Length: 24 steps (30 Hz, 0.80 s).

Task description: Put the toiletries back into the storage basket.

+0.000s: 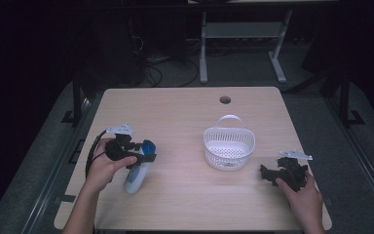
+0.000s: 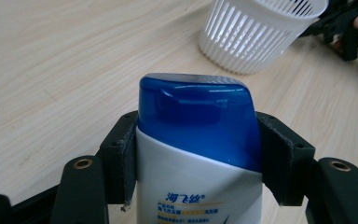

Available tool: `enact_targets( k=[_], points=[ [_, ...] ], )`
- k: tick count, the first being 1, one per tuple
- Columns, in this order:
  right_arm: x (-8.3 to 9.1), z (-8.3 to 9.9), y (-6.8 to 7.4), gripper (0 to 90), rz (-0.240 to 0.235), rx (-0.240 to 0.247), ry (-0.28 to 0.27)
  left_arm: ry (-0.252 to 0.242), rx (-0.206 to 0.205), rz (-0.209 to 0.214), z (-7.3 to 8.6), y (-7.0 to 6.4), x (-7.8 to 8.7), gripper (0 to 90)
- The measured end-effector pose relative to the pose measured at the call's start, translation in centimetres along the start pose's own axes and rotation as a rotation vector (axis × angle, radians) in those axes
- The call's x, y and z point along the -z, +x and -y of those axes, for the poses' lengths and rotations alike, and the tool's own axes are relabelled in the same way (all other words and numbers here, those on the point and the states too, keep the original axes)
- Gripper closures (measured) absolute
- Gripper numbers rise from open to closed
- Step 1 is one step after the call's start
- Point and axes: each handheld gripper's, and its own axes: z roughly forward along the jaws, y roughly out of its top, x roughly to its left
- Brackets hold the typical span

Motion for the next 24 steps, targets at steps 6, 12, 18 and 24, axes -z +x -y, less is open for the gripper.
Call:
enact_targets(
  k=[6, 12, 18, 24],
  points=[
    [0.0, 0.0, 0.0, 0.4, 0.0, 0.0, 0.0, -0.057, -0.007, 0.04, -0.2, -0.1, 0.8, 37.7],
    [0.0, 0.0, 0.0, 0.4, 0.0, 0.0, 0.0, -0.121, -0.045, 0.065, -0.3, -0.1, 1.1, 37.8],
    [0.0, 0.0, 0.0, 0.4, 0.0, 0.0, 0.0, -0.173, -0.083, 0.098, -0.5, -0.2, 1.2, 37.8],
    [0.0, 0.0, 0.0, 0.4, 0.0, 0.0, 0.0, -0.225, -0.114, 0.121, -0.7, -0.4, 1.2, 37.8]
  ],
)
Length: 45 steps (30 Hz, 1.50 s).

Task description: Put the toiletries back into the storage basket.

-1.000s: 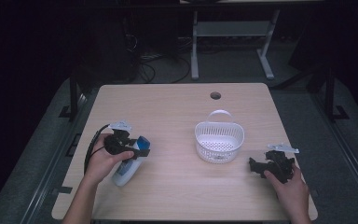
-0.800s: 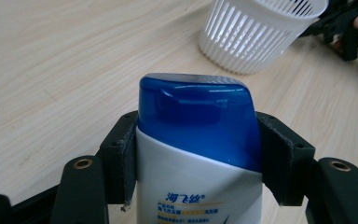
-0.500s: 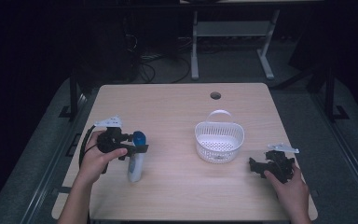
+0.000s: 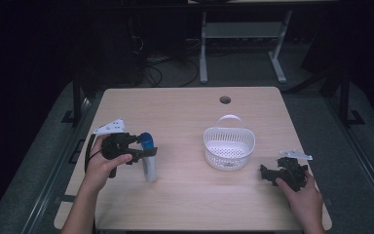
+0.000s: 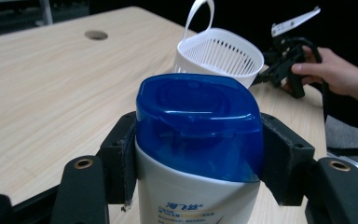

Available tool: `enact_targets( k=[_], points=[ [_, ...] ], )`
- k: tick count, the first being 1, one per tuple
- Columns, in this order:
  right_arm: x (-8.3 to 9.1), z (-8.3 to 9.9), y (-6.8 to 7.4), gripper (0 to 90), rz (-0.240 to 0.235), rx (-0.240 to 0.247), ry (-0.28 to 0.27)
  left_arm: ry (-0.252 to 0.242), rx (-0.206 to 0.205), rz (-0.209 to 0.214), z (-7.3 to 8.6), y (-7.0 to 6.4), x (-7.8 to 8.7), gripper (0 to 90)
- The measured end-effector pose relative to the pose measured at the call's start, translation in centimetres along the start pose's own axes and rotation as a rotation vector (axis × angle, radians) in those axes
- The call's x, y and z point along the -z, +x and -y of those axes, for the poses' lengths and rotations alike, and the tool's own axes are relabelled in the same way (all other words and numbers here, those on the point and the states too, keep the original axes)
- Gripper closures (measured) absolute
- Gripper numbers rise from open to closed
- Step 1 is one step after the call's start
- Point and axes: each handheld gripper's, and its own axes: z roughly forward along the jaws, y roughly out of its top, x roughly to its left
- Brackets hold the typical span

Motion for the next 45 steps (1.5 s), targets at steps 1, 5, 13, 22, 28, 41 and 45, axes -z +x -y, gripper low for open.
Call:
enact_targets(
  k=[1, 5, 13, 22, 28, 41, 45],
  points=[
    [0.0, 0.0, 0.0, 0.4, 0.0, 0.0, 0.0, -0.009, 0.0, 0.004, 0.0, 0.0, 0.0, 37.8],
    [0.0, 0.0, 0.0, 0.4, 0.0, 0.0, 0.0, -0.018, -0.011, 0.009, -0.3, -0.1, -0.1, 37.8],
    [0.0, 0.0, 0.0, 0.4, 0.0, 0.0, 0.0, -0.034, -0.038, 0.021, -1.2, -0.4, -0.3, 37.8],
    [0.0, 0.0, 0.0, 0.4, 0.0, 0.0, 0.0, -0.057, -0.054, 0.045, -2.3, -0.4, -1.0, 37.8],
    [0.0, 0.0, 0.0, 0.4, 0.0, 0.001, -0.001, -0.056, -0.075, 0.053, -3.7, -0.6, -1.5, 37.8],
    [0.0, 0.0, 0.0, 0.4, -0.001, 0.001, 0.0, -0.078, -0.116, 0.088, -7.0, -1.0, -3.0, 37.8],
    [0.0, 0.0, 0.0, 0.4, -0.001, 0.001, 0.0, -0.082, -0.132, 0.091, -8.0, -1.1, -3.5, 37.8]
  ],
)
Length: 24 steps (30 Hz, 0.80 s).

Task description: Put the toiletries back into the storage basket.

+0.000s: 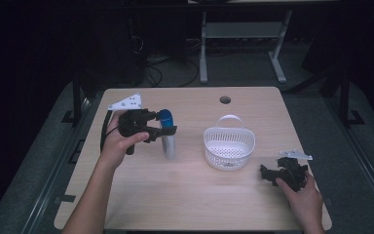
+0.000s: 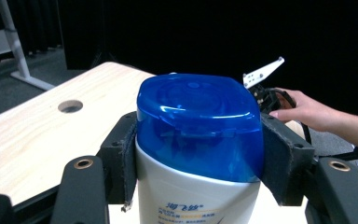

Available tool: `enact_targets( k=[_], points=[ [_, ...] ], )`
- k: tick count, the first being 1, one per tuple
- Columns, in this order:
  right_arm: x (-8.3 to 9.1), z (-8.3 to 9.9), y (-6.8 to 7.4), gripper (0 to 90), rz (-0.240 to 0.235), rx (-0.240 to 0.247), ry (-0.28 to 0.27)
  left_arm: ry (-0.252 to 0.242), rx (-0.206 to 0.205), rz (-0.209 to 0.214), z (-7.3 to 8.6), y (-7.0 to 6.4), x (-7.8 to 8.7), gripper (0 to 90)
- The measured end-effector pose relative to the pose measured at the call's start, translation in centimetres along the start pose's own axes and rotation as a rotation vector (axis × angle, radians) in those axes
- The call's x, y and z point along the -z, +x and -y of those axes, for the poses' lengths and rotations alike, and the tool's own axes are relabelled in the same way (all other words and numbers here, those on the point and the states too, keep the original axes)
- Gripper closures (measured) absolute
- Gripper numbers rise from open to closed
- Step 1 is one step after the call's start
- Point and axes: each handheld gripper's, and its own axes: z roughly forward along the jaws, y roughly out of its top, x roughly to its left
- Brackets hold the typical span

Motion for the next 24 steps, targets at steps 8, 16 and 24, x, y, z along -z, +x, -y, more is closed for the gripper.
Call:
enact_targets(
  k=[8, 16, 24],
  points=[
    [0.0, 0.0, 0.0, 0.4, 0.0, 0.0, 0.0, -0.026, -0.016, 0.013, -1.8, 0.0, -1.2, 37.8],
    [0.0, 0.0, 0.0, 0.4, 0.0, -0.001, -0.001, -0.038, -0.038, 0.031, -3.8, 0.1, -2.8, 37.8],
    [0.0, 0.0, 0.0, 0.4, 0.0, 0.0, -0.001, -0.041, -0.054, 0.055, -4.8, 0.1, -4.5, 37.8]
  ],
)
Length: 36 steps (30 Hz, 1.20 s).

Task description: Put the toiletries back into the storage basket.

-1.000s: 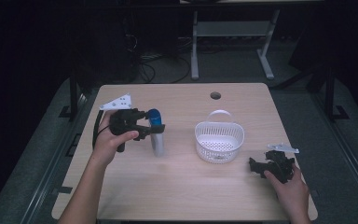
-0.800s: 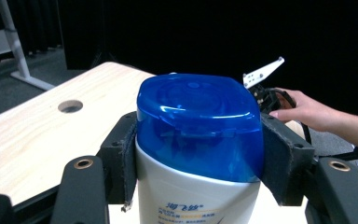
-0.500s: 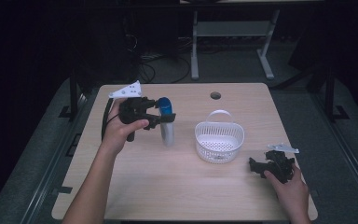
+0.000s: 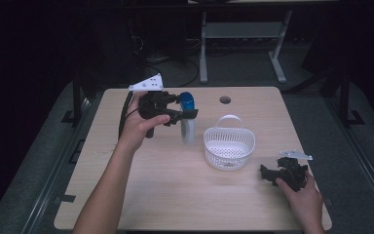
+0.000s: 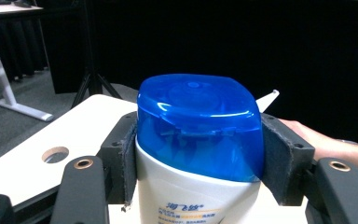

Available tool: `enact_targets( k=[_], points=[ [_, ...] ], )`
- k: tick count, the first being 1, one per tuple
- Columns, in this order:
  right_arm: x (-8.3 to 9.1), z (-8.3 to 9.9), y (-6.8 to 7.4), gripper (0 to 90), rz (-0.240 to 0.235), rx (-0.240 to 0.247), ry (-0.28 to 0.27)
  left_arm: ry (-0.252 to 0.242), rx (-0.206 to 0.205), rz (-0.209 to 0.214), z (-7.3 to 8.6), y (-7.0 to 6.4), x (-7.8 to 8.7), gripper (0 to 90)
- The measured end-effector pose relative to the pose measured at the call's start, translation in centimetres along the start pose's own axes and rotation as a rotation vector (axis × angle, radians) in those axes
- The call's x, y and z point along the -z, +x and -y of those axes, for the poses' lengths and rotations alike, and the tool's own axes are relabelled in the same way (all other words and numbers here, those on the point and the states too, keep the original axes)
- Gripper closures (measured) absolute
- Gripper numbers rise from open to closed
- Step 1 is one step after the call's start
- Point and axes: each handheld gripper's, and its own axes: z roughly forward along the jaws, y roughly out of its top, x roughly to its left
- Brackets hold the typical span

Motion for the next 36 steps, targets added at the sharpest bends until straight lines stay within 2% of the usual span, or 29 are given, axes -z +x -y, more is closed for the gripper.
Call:
enact_targets(
  k=[18, 24, 28, 36],
  points=[
    [0.0, 0.0, 0.0, 0.4, 0.0, 0.0, 0.0, -0.025, -0.018, 0.047, -0.4, 0.0, -3.7, 37.8],
    [0.0, 0.0, 0.0, 0.4, 0.0, 0.0, 0.0, -0.017, -0.034, 0.053, -0.4, -0.2, -5.0, 37.7],
    [0.0, 0.0, 0.0, 0.4, 0.0, 0.0, 0.0, -0.025, -0.032, 0.057, -0.4, -0.2, -5.7, 37.7],
    [0.0, 0.0, 0.0, 0.4, 0.0, 0.0, 0.0, -0.012, -0.034, 0.073, 0.1, -0.2, -7.0, 37.7]
  ],
)
